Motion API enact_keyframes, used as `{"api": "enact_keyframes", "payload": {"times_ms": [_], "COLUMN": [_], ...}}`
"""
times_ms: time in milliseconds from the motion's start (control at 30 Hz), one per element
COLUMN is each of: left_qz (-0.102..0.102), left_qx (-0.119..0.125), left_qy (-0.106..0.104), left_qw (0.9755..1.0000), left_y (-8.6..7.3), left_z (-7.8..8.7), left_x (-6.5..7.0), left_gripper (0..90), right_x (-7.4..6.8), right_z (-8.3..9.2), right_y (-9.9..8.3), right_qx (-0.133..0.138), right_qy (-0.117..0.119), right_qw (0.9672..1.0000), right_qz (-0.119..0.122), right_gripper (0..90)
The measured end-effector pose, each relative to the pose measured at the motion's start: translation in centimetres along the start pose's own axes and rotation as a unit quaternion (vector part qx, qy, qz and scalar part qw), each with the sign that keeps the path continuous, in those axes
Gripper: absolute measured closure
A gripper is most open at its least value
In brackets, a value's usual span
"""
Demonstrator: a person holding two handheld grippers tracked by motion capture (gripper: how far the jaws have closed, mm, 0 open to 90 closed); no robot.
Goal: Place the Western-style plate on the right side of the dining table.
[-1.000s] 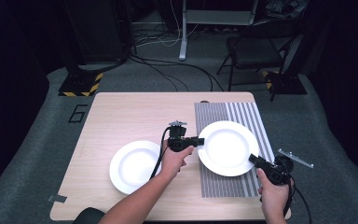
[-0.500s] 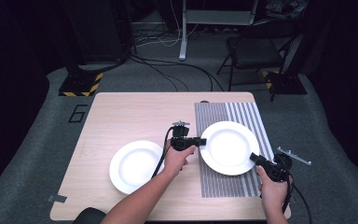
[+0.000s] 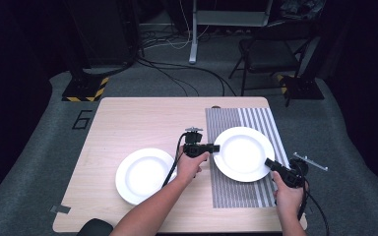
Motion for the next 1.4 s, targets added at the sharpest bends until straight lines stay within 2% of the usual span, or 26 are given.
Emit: {"api": "enact_keyframes", "payload": {"times_ms": [33,100,233,267,300,433,467,533,567,600,667,700,767,933,1067,1400], "left_qz": [-0.007,0.003,0.011,0.019,0.007,0.008,0.000,0.007,0.000,0.007,-0.001,0.005,-0.004,-0.006,-0.004,-0.005], "left_qx": [0.000,0.003,0.004,0.006,0.000,0.000,0.000,-0.002,0.001,-0.002,-0.002,-0.005,-0.004,-0.004,-0.010,-0.013], "left_qy": [0.003,0.005,0.003,0.002,0.002,0.005,0.006,0.004,0.006,0.005,0.009,0.007,0.009,0.005,0.006,0.013], "left_qw": [1.0000,1.0000,0.9999,0.9998,1.0000,1.0000,1.0000,1.0000,1.0000,1.0000,1.0000,1.0000,0.9999,1.0000,0.9999,0.9998], "left_y": [0.1,0.2,0.2,0.2,0.1,0.1,0.1,0.1,0.1,0.1,0.1,0.2,0.3,0.7,0.5,0.2], "left_z": [-0.1,-0.3,-0.7,-0.9,-0.9,-1.3,-1.4,-1.6,-1.8,-1.9,-2.2,-2.3,-2.6,-3.2,-3.7,-4.2], "left_x": [-0.2,-0.3,-0.6,-0.5,-0.7,-0.5,-0.5,-0.4,-0.5,-0.3,-0.3,-0.2,-0.1,0.4,0.4,-0.1], "left_gripper": [69.3,69.5,69.6,69.6,69.6,69.6,69.6,69.6,69.5,69.5,69.4,69.4,69.5,69.5,69.4,69.4], "right_x": [0.0,0.1,0.4,0.5,0.6,1.0,1.1,1.4,1.4,1.4,1.6,1.7,2.1,2.7,2.9,3.2], "right_z": [-0.1,-0.4,-0.8,-0.9,-1.0,-1.3,-1.3,-1.3,-1.3,-1.3,-1.3,-1.2,-1.2,-1.2,-1.2,-1.8], "right_y": [0.1,0.2,0.2,0.2,0.3,0.4,0.4,0.5,0.6,0.6,0.7,0.7,0.9,0.9,0.9,0.8], "right_qx": [-0.001,-0.005,-0.012,-0.014,-0.015,-0.019,-0.020,-0.017,-0.018,-0.018,-0.015,-0.015,-0.013,-0.016,-0.017,-0.023], "right_qy": [0.000,-0.001,-0.005,-0.005,-0.007,-0.007,-0.010,-0.009,-0.010,-0.009,-0.011,-0.013,-0.017,-0.023,-0.030,-0.034], "right_qw": [1.0000,1.0000,0.9999,0.9999,0.9999,0.9998,0.9998,0.9998,0.9998,0.9998,0.9998,0.9998,0.9998,0.9996,0.9993,0.9992], "right_qz": [-0.002,-0.003,0.001,-0.001,0.000,0.001,-0.002,0.001,0.001,0.000,0.003,0.001,-0.002,-0.006,-0.012,-0.002], "right_gripper": [66.1,66.5,66.5,66.5,66.5,66.5,66.5,66.5,66.5,66.5,66.5,66.5,66.5,66.4,66.4,66.4]}}
Point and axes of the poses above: each handheld gripper's, and its own axes: z roughly backward along the jaws, y roughly out of its top, x roughly to its right, the point moved 5 cm from there along -z, roughly forward along the jaws, and after that the axes turned 5 degrees about y, right-handed, at the moved point
